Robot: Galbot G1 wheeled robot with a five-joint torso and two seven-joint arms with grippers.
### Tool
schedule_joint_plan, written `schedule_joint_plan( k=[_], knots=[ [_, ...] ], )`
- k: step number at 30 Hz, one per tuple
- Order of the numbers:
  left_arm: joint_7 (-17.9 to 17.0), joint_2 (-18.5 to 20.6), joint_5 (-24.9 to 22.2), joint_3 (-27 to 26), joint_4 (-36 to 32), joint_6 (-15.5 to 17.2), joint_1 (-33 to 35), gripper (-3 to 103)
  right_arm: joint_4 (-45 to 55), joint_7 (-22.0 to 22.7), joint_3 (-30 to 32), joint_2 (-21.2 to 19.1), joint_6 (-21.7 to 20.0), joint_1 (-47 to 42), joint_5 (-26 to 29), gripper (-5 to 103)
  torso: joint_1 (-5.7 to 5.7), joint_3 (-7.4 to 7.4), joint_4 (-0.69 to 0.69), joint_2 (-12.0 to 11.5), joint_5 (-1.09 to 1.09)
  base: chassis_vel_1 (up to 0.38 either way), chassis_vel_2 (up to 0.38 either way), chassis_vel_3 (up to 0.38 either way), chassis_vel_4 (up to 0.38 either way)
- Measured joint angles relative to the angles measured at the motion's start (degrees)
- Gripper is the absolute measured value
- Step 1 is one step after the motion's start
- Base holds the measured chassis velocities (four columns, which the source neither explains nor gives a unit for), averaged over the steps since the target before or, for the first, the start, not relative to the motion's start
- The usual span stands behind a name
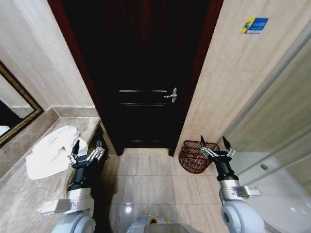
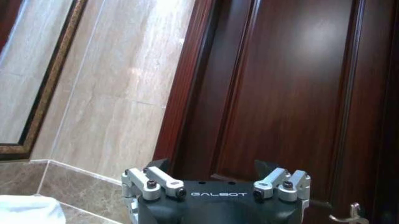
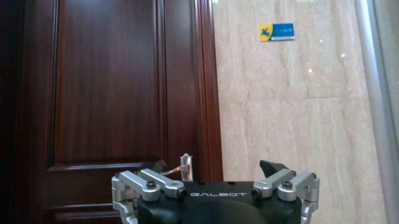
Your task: Discard the used towel into the hamper.
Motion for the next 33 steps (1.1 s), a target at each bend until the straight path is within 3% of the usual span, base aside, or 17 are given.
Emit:
schedule_joint_plan(
  k=[10,20,25,33],
  knots=[
    [-0.2,0.0,-0.1,-0.3,0.0,0.1,-0.1,90,-0.4,-0.2,-0.1,-0.2,0.0,0.2,0.1,100,0.00,0.00,0.01,0.0,0.01,-0.118,0.126,0.116,-0.130],
    [-1.1,0.0,1.1,-0.7,-0.4,0.4,-0.1,96,-2.2,-1.6,0.2,-0.6,2.1,0.5,0.5,100,0.02,0.01,0.00,0.0,-0.02,-0.129,0.133,0.142,-0.114],
    [-1.3,0.0,-0.4,-1.9,-0.7,0.7,-0.6,98,-2.5,-1.8,-0.1,-0.9,2.2,1.3,1.3,100,0.02,0.01,-0.01,0.0,-0.01,-0.027,0.024,0.020,-0.012],
    [-5.0,0.0,-3.9,-4.2,1.0,2.4,-2.5,98,-2.7,-2.6,0.3,-1.3,2.4,1.0,1.7,100,-0.04,-0.01,0.00,0.0,-0.01,0.023,-0.004,-0.008,0.008]
  ],
)
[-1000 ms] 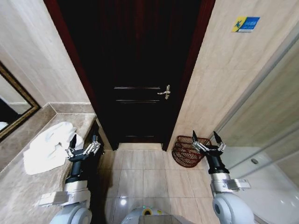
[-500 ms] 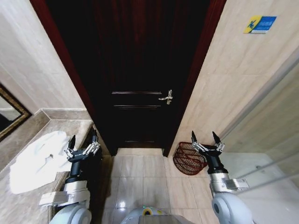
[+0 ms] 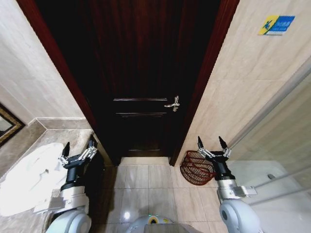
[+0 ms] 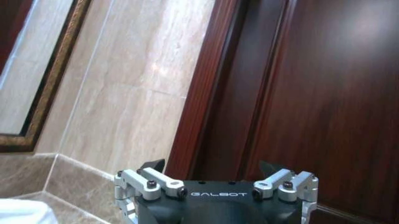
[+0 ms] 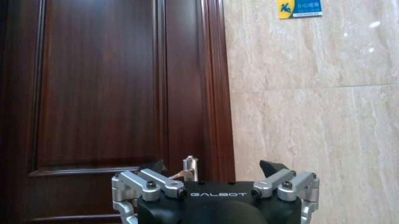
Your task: Discard the used towel into the hamper.
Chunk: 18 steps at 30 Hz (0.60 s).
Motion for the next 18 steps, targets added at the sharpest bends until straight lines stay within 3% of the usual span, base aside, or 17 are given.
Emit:
schedule_joint_plan(
  k=[18],
  knots=[
    [-1.0,0.2,2.0,-0.8,-0.4,0.3,-0.5,99,-1.1,1.8,0.9,-2.1,-2.8,0.5,1.3,100,0.04,0.01,-0.01,0.0,-0.01,0.015,0.011,0.016,0.013]
  ],
)
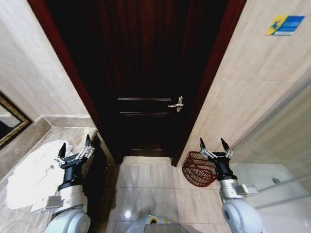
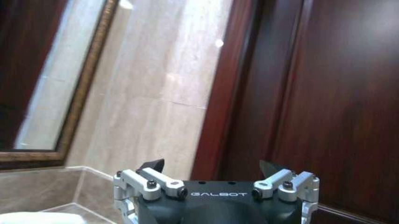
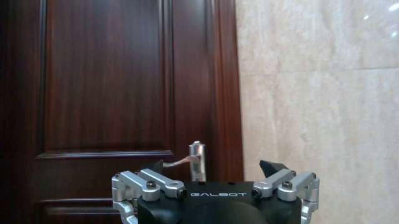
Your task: Discard the used towel into the hamper.
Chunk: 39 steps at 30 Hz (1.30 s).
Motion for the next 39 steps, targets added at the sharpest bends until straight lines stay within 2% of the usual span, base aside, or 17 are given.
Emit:
schedule_joint_plan(
  k=[6,15,16,17,19,22,30,32,36,39],
  knots=[
    [-0.2,-0.2,1.8,0.6,-0.7,-0.3,1.1,99,-0.3,0.1,-0.9,0.8,-1.1,1.4,0.1,100,0.00,0.00,0.01,0.0,0.02,0.071,0.061,0.074,0.072],
    [-0.6,-0.2,2.4,0.1,-1.5,0.0,1.3,99,-0.2,-0.1,-0.7,-0.4,-1.6,1.8,2.0,100,0.00,0.00,0.00,0.0,0.03,0.111,0.104,0.101,0.108],
    [-0.7,-0.2,2.5,0.1,-1.5,0.0,1.3,99,-0.2,-0.2,-0.7,-0.5,-1.6,1.8,2.5,100,0.00,0.00,0.01,0.0,0.02,0.126,0.101,0.117,0.119],
    [-0.9,-0.2,4.0,0.8,-1.5,-0.1,1.6,99,-0.2,-0.3,-0.8,-1.3,-1.5,0.9,6.1,100,0.00,0.00,0.00,0.0,0.02,0.126,0.124,0.121,0.121],
    [-0.9,-0.2,5.8,1.7,-1.5,-0.4,2.4,99,-0.2,-0.2,-1.0,-2.6,-1.8,0.0,9.8,100,0.00,0.00,0.00,0.0,0.00,0.121,0.137,0.133,0.126],
    [-0.9,-0.2,6.5,1.9,-1.5,-0.6,2.5,99,-1.2,-0.3,-0.7,-3.3,-1.8,0.3,10.9,100,0.00,0.00,0.01,0.0,0.02,0.131,0.144,0.137,0.118],
    [-3.3,-0.2,5.7,0.0,-0.5,-0.9,1.8,102,-2.2,0.4,-0.9,-3.5,-2.5,3.0,10.3,100,0.00,0.00,0.02,0.0,0.02,0.040,0.046,0.057,0.055],
    [-3.5,-0.2,6.2,-1.8,0.9,-2.6,1.3,96,-3.3,0.4,-0.8,-3.6,-2.4,3.3,9.7,100,0.00,0.00,0.00,0.0,0.02,0.000,0.000,0.000,0.000],
    [-3.7,-0.2,8.0,-3.6,2.2,-4.2,1.1,96,-4.3,0.6,-0.5,-3.8,-2.4,4.4,9.9,100,0.00,0.00,0.00,0.0,0.02,0.000,0.000,0.000,0.000],
    [-5.2,-0.2,6.4,-5.2,3.5,-2.8,0.8,96,-4.8,0.7,0.1,-4.9,-2.5,5.1,10.3,100,0.00,0.00,0.01,0.0,0.02,0.000,0.000,0.000,0.000]
  ],
)
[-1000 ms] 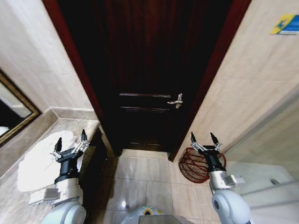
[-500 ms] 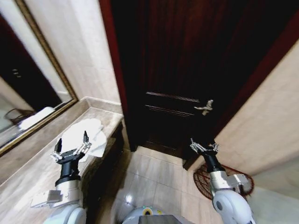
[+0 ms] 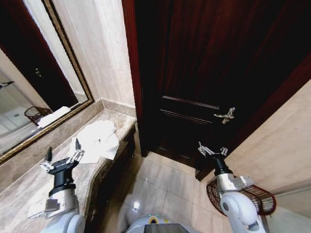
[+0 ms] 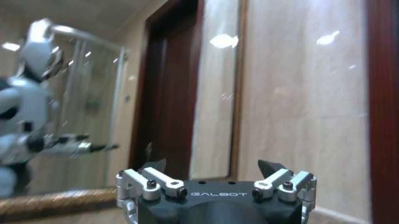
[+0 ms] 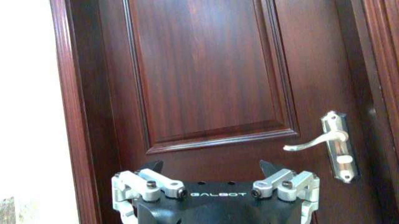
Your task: Discard the used towel into the hamper.
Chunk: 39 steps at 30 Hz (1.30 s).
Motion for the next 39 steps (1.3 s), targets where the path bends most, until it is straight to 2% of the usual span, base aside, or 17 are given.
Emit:
schedule_joint_plan(
  k=[1,3,5,6,8,9,10,11,13,16,19,25,27,28,31,36,39],
  knots=[
    [0.0,0.0,0.0,0.0,0.0,0.0,0.0,96,0.0,0.0,0.0,0.0,0.0,0.0,0.0,100,0.00,0.00,0.00,0.0,0.00,0.000,0.000,0.000,0.000],
    [-0.4,1.5,-3.6,-1.4,1.4,2.3,-1.0,100,-0.1,0.1,0.1,-0.4,0.0,-0.2,-0.1,100,0.00,0.00,-0.01,0.0,0.00,0.000,0.000,0.000,0.000],
    [-0.4,2.4,-5.0,-1.8,1.8,3.4,-1.4,96,-0.2,0.3,0.0,-0.4,0.0,-0.3,-0.4,100,0.00,0.00,0.00,0.0,0.00,0.000,0.000,0.000,0.000],
    [-0.7,4.1,-7.1,-2.1,2.6,4.7,-1.9,90,-0.2,0.5,-0.1,-0.3,0.1,-0.4,-0.7,100,0.00,0.00,0.00,0.0,0.00,0.000,0.000,0.000,0.000],
    [-1.3,8.1,-11.8,-2.6,5.1,7.2,-3.5,88,-0.2,0.7,-0.2,-0.1,0.1,-0.7,-1.1,100,0.00,0.00,0.00,0.0,-0.02,0.000,0.000,0.000,0.000],
    [-1.3,9.8,-13.4,-2.8,6.3,8.1,-4.1,93,-0.1,0.7,-0.2,-0.2,0.1,-0.9,-1.3,100,0.00,0.00,0.00,0.0,-0.05,0.000,0.000,0.000,0.000],
    [-1.3,9.8,-13.4,-2.8,6.3,8.1,-4.1,93,-0.1,0.7,-0.2,-0.2,0.1,-0.9,-1.3,100,0.00,0.00,0.00,0.0,-0.05,0.000,0.000,0.000,0.000],
    [-1.4,13.9,-17.6,-3.2,9.1,10.0,-6.3,96,-0.2,0.7,-0.2,-0.2,0.1,-1.0,-1.7,100,0.00,0.00,0.00,0.0,-0.01,0.000,0.000,0.000,0.000],
    [-2.0,17.3,-21.0,-3.0,12.0,11.6,-8.6,99,-0.5,0.7,-0.3,0.0,0.2,-1.0,-2.8,100,0.00,0.00,-0.01,0.0,-0.03,0.000,0.000,0.000,0.000],
    [-1.6,19.7,-23.0,-2.1,14.0,12.7,-9.9,102,-0.6,0.7,-0.6,0.5,0.3,-1.0,-4.2,100,0.00,0.00,-0.01,0.0,0.00,0.000,0.000,0.000,0.000],
    [-1.3,21.8,-25.1,-1.0,17.1,14.0,-12.3,100,-0.5,0.7,-0.9,0.9,0.3,-1.2,-5.3,100,0.00,0.00,0.01,0.0,-0.02,0.000,0.000,0.000,0.000],
    [-1.6,26.5,-28.5,0.5,24.8,15.1,-18.9,100,-0.8,0.4,-0.6,1.3,1.5,-1.4,-9.4,100,0.00,0.00,-0.02,0.0,-0.02,0.000,0.000,0.000,0.000],
    [-0.9,30.3,-30.5,1.0,30.2,15.2,-22.1,100,-0.8,0.4,-0.9,1.1,1.7,-1.0,-11.1,100,0.00,0.00,0.00,0.0,-0.02,0.000,0.000,0.000,0.000],
    [-0.9,30.3,-30.5,1.0,30.2,15.2,-22.1,100,-0.8,0.4,-0.9,1.1,1.7,-1.0,-11.1,100,0.00,0.00,0.00,0.0,-0.02,0.000,0.000,0.000,0.000],
    [1.7,34.3,-33.8,1.9,36.8,15.9,-25.6,100,-0.5,0.0,-1.0,1.3,1.8,-1.7,-12.2,100,0.00,0.00,0.00,0.0,-0.02,0.000,0.000,0.000,0.000],
    [5.1,37.2,-37.1,3.8,44.2,15.4,-30.3,100,0.0,-0.4,-1.0,1.8,1.9,-2.0,-12.7,100,0.00,0.00,0.00,0.0,-0.04,0.000,0.000,0.000,0.000],
    [6.3,38.0,-38.6,4.6,45.8,15.6,-31.9,100,0.1,-0.4,-1.0,2.0,1.9,-2.0,-12.9,100,0.00,0.00,0.01,0.0,-0.02,0.000,0.000,0.000,0.000]
  ],
)
